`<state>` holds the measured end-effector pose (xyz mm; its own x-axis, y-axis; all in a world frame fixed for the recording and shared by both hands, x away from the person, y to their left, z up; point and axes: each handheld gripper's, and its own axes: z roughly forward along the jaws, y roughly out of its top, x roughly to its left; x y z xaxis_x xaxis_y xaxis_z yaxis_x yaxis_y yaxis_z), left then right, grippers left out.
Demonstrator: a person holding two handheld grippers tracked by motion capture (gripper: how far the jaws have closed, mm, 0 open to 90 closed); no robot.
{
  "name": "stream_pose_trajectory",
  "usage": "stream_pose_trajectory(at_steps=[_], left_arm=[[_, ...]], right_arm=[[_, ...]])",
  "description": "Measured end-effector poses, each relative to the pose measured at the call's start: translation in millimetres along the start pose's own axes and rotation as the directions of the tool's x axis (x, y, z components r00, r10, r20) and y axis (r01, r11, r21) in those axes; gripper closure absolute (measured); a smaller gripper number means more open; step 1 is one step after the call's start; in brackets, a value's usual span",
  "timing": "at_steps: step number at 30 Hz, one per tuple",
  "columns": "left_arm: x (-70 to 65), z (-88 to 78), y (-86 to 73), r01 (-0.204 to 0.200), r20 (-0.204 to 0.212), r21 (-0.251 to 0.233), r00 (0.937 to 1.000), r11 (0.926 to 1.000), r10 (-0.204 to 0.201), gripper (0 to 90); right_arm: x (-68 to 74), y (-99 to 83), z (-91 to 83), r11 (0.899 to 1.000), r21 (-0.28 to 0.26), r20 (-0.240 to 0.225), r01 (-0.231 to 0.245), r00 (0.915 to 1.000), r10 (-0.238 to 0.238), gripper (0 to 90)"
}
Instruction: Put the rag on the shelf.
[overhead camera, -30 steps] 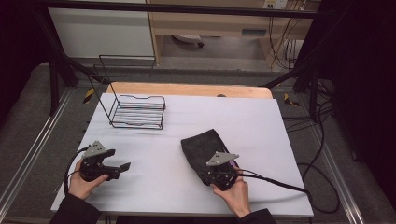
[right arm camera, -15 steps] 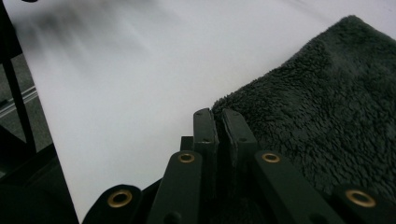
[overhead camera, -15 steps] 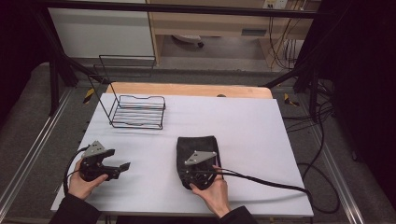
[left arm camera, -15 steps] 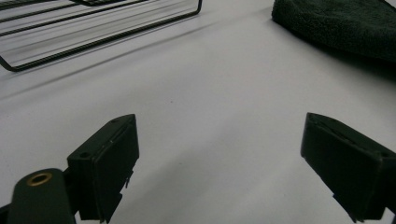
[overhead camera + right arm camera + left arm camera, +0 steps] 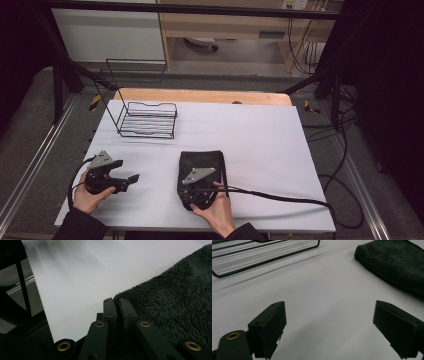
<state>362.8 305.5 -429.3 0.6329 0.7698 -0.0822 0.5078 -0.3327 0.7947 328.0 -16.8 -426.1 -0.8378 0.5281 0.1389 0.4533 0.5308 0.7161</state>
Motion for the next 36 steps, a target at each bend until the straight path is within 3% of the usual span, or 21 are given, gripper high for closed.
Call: stream_pose_trajectory(at_steps=[2, 3, 5, 6, 8, 9, 10, 12, 15, 16, 20, 21, 23, 24, 28, 31, 36], left_arm=[[-0.8, 0.0, 0.3, 0.001, 0.004, 0.0, 1.0, 1.0, -0.001, 11.4], [-1.4, -0.2, 0.6, 0.001, 0.005, 0.002, 1.0, 1.0, -0.001, 11.3], [-2.6, -0.2, 1.4, 0.001, 0.011, 0.003, 0.9999, 1.0, -0.001, 11.2], [-3.4, 0.2, 1.9, 0.002, 0.014, 0.005, 0.9999, 1.0, -0.002, 10.8], [-5.6, 1.0, 3.2, 0.006, 0.02, 0.012, 0.9998, 0.9999, -0.006, 10.3], [-7.2, 1.4, 4.1, 0.007, 0.025, 0.013, 0.9997, 0.9999, -0.008, 10.0], [-9.1, 1.7, 5.3, 0.008, 0.032, 0.014, 0.9995, 0.9999, -0.009, 10.0], [-14.3, 3.0, 8.5, 0.002, 0.044, 0.015, 0.999, 0.9999, -0.003, 9.6], [-25.9, 7.1, 14.2, -0.011, 0.065, 0.022, 0.9978, 0.9997, 0.009, 9.5], [-30.5, 8.9, 16.1, -0.016, 0.073, 0.027, 0.9972, 0.9995, 0.014, 9.0], [-51.2, 18.2, 23.7, -0.011, 0.108, 0.037, 0.9941, 0.9993, 0.007, 9.2], [-56.8, 20.8, 25.8, -0.014, 0.112, 0.041, 0.9936, 0.9991, 0.009, 9.8], [-68.2, 26.4, 30.2, -0.02, 0.115, 0.051, 0.9933, 0.9985, 0.014, 10.1], [-73.9, 29.2, 32.4, -0.027, 0.119, 0.054, 0.9926, 0.9982, 0.021, 10.2], [-91.3, 40.3, 40.0, -0.075, 0.113, 0.072, 0.9913, 0.9946, 0.066, 10.2], [-96.2, 46.7, 38.8, -0.084, 0.115, 0.083, 0.9906, 0.9931, 0.074, 10.6], [-93.2, 49.7, 30.0, -0.064, 0.109, 0.099, 0.9926, 0.993, 0.054, 12.5]], right_arm=[[-1.5, -1.5, 3.4, 1.0, 0.001, -0.011, -0.007, 0.9999, 0.007, 77.8], [-1.6, -1.0, 4.0, 1.0, -0.012, -0.04, -0.014, 0.9991, 0.013, 67.8], [-1.7, -0.1, 2.6, 1.0, -0.022, -0.038, -0.011, 0.9992, 0.011, 63.8], [-3.8, 2.5, -4.1, 1.0, -0.031, -0.016, 0.002, 0.9999, -0.002, 57.3], [-6.1, 3.4, -8.4, 0.999, -0.048, -0.006, 0.002, 1.0, -0.002, 54.5], [-14.3, 3.5, -19.5, 0.997, -0.082, 0.016, -0.008, 0.9998, 0.009, 49.3], [-14.3, 3.5, -19.5, 0.997, -0.082, 0.016, -0.008, 0.9998, 0.009, 49.3], [-26.8, 0.7, -31.3, 0.994, -0.107, 0.063, -0.022, 0.9976, 0.029, 44.5], [-48.9, -10.4, -47.7, 0.99, -0.127, 0.125, -0.061, 0.9892, 0.077, 40.6], [-61.5, -21.6, -56.2, 0.989, -0.124, 0.158, -0.084, 0.9821, 0.103, 40.3], [-74.1, -41.9, -62.0, 0.986, -0.105, 0.173, -0.129, 0.9742, 0.146, 42.1], [-76.6, -53.2, -64.7, 0.984, -0.089, 0.166, -0.152, 0.9722, 0.165, 48.0], [-76.2, -57.2, -66.4, 0.983, -0.095, 0.149, -0.157, 0.9742, 0.17, 51.7], [-72.7, -60.6, -68.7, 0.981, -0.09, 0.113, -0.171, 0.977, 0.181, 56.5], [-65.8, -65.4, -66.5, 0.982, -0.071, 0.082, -0.176, 0.98, 0.181, 63.4], [-62.8, -69.8, -60.0, 0.983, -0.044, 0.072, -0.18, 0.9805, 0.183, 69.1], [-60.6, -71.4, -56.8, 0.978, -0.048, 0.058, -0.203, 0.9768, 0.206, 80.2]])
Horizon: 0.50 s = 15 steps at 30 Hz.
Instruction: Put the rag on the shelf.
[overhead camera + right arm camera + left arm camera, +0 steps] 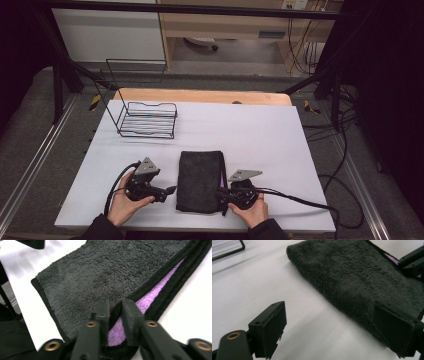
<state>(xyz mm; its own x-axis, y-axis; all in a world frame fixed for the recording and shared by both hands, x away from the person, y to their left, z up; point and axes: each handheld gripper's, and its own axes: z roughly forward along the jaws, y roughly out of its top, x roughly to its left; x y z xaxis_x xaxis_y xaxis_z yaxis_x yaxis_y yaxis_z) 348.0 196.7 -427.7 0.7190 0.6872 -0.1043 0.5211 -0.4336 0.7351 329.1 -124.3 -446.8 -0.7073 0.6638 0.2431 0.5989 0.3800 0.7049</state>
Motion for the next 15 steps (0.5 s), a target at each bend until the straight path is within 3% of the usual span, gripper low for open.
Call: stream_pose_trajectory(at_steps=[2, 10, 15], left_arm=[[0.7, -0.8, -1.3, 0.006, -0.001, -0.001, 1.0, 1.0, -0.006, 13.1], [1.1, -2.5, -2.7, 0.015, -0.006, -0.014, 0.9999, 0.9998, -0.015, 14.1], [-2.6, -2.9, -1.9, 0.03, 0.021, -0.024, 0.9993, 0.9992, -0.03, 14.8]], right_arm=[[0.5, 0.1, -0.3, 1.0, -0.003, -0.019, -0.005, 0.9998, 0.005, 87.9], [0.1, 6.7, -12.3, 0.999, -0.027, -0.016, -0.018, 0.9997, 0.018, 89.5], [-3.3, 11.0, -25.6, 0.999, -0.038, 0.047, 0.0, 0.9989, 0.002, 89.5]])
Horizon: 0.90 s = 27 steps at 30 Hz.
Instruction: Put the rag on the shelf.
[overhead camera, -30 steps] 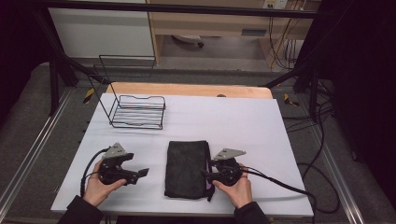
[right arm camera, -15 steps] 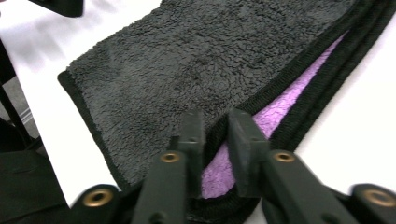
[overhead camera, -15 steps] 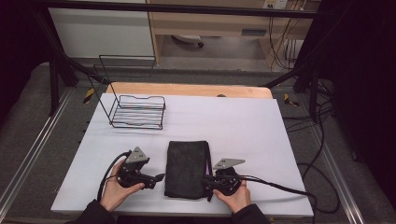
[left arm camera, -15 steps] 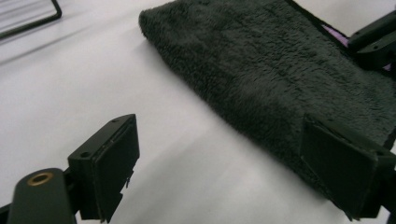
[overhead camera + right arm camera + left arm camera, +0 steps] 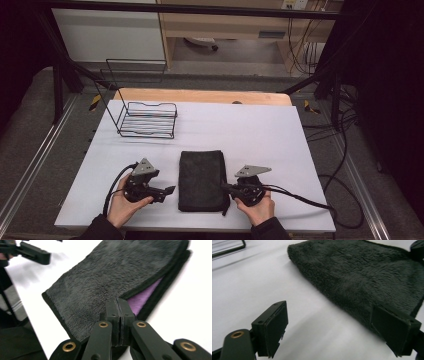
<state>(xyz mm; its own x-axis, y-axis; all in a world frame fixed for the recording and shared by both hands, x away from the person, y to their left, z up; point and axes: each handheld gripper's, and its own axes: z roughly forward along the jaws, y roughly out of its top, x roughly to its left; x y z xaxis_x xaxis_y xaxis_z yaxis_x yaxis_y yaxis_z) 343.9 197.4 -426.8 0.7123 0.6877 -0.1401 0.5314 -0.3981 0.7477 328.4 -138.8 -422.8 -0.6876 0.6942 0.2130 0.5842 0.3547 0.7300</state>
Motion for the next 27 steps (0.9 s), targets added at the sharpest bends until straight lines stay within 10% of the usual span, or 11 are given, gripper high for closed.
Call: stream_pose_trajectory(at_steps=[4, 11, 22, 27], left_arm=[[-9.6, 3.7, 0.9, 0.003, 0.024, 0.008, 0.9997, 1.0, -0.003, 18.8], [-29.1, 22.1, 1.1, 0.018, 0.06, 0.068, 0.9979, 0.9975, -0.022, 32.3], [-41.8, 30.5, -8.4, 0.088, 0.084, 0.123, 0.9916, 0.9886, -0.098, 62.6], [-39.2, 29.8, -6.1, 0.106, 0.107, 0.147, 0.9867, 0.9834, -0.123, 80.4]], right_arm=[[-3.1, -6.6, 10.1, 0.996, 0.084, 0.035, 0.01, 0.9993, -0.013, 80.6], [-17.1, 5.9, 13.6, 0.999, -0.035, 0.115, 0.015, 0.9933, -0.01, 54.2], [-21.8, -8.0, 30.7, 0.999, 0.007, 0.08, -0.04, 0.996, 0.04, 54.9], [-24.3, -5.7, 33.2, 0.996, 0.028, 0.023, -0.083, 0.9963, 0.082, 71.5]])
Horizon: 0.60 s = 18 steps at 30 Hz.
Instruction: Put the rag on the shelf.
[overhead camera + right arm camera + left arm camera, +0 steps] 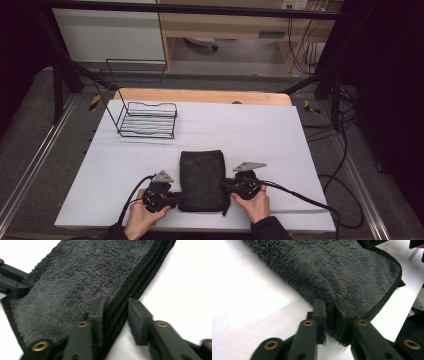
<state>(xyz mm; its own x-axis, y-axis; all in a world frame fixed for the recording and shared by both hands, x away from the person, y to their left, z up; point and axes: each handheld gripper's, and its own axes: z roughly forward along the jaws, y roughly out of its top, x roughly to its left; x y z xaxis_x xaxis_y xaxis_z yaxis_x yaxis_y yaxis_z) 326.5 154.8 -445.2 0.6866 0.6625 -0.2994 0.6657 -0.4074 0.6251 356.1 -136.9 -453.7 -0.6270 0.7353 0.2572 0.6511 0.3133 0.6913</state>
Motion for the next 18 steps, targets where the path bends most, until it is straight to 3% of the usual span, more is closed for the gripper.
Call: stream_pose_trajectory(at_steps=[7, 11, 12, 16, 18], left_arm=[[3.9, -7.2, 2.4, -0.002, 0.017, 0.007, 0.9999, 1.0, 0.002, 83.6], [5.1, -19.2, -0.5, -0.032, -0.014, 0.016, 0.9994, 0.9994, 0.032, 83.7], [5.3, -21.4, -2.8, -0.032, -0.016, 0.015, 0.9994, 0.9994, 0.032, 83.6], [6.4, -22.1, -7.4, -0.052, -0.023, 0.013, 0.9983, 0.9985, 0.053, 82.5], [6.5, -20.7, -7.3, -0.076, -0.038, 0.015, 0.9963, 0.997, 0.077, 77.2]], right_arm=[[0.4, 2.5, -0.3, 1.0, 0.0, -0.018, -0.021, 0.9996, 0.021, 79.6], [9.0, 2.9, 0.8, 1.0, -0.009, -0.039, -0.01, 0.9992, 0.01, 79.9], [14.9, 3.0, 3.3, 1.0, -0.012, -0.041, 0.003, 0.9991, -0.004, 79.7], [16.3, 1.5, 5.5, 1.0, -0.016, -0.045, -0.006, 0.9989, 0.006, 77.9], [17.4, -0.1, 4.1, 0.999, -0.033, -0.023, 0.011, 0.9996, -0.012, 71.0]])
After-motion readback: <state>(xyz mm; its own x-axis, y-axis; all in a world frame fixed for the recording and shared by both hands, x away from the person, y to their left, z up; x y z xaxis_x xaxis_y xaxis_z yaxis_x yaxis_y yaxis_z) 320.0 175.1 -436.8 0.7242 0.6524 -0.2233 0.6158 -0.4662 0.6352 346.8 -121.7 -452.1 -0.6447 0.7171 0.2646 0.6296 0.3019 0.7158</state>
